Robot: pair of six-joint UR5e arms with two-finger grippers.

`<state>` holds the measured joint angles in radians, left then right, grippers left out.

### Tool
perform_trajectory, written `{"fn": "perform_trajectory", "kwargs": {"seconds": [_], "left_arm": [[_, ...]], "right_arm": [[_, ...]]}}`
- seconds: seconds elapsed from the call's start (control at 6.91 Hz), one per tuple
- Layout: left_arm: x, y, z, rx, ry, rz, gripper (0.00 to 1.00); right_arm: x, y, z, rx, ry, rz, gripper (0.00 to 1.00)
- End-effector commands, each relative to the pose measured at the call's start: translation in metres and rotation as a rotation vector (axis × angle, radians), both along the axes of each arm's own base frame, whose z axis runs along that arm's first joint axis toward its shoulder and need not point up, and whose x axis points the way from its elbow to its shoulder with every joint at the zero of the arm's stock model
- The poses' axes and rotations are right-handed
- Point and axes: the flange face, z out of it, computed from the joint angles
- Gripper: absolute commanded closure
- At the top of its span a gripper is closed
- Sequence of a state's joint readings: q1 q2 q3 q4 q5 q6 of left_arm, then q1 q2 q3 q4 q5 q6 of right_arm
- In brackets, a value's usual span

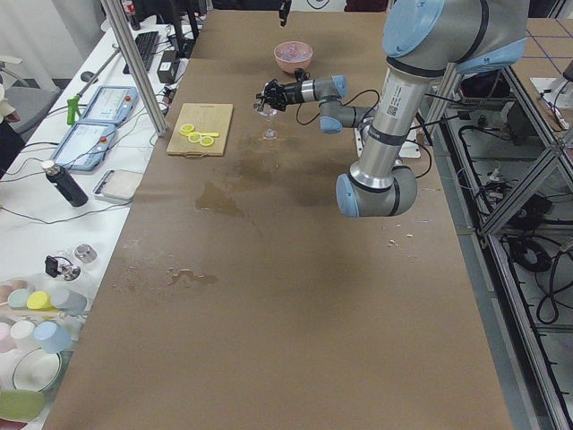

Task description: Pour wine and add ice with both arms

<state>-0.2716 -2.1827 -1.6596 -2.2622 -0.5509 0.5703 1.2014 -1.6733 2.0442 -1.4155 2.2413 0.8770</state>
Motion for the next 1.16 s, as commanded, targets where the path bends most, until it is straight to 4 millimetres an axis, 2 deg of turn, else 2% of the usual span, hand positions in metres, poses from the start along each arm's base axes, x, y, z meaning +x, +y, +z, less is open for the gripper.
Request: {"fn": "perform_trajectory", "kwargs": {"seconds": [0.0,0.14,0.29,0.43,0.72,1.01], "left_arm": [[-0.017,0.005,-0.018,0.016,0.033,0.009,1.00],[-0.034,0.008,-0.033,0.032,0.080,0.006,1.00],[-0.044,0.006,-0.035,0.030,0.135,0.014,1.00],[-0.048,-0.002,-0.030,0.003,0.216,0.038,1.00],[-0.058,-0.022,-0.016,-0.072,0.372,0.068,1.00],[-0.082,-0.057,0.017,-0.180,0.495,0.109,1.00]], "right_arm": [[0.000,0.000,-0.001,0.001,-0.002,-0.001,0.89],[0.000,0.000,-0.002,0.003,-0.003,-0.001,0.89],[0.000,0.000,-0.002,0.001,-0.005,-0.001,0.89],[0.001,0.001,-0.005,0.006,-0.007,0.000,0.90],[-0.001,0.000,-0.032,-0.009,-0.002,-0.001,0.90],[-0.006,-0.005,-0.045,-0.004,-0.010,0.000,0.91]]}}
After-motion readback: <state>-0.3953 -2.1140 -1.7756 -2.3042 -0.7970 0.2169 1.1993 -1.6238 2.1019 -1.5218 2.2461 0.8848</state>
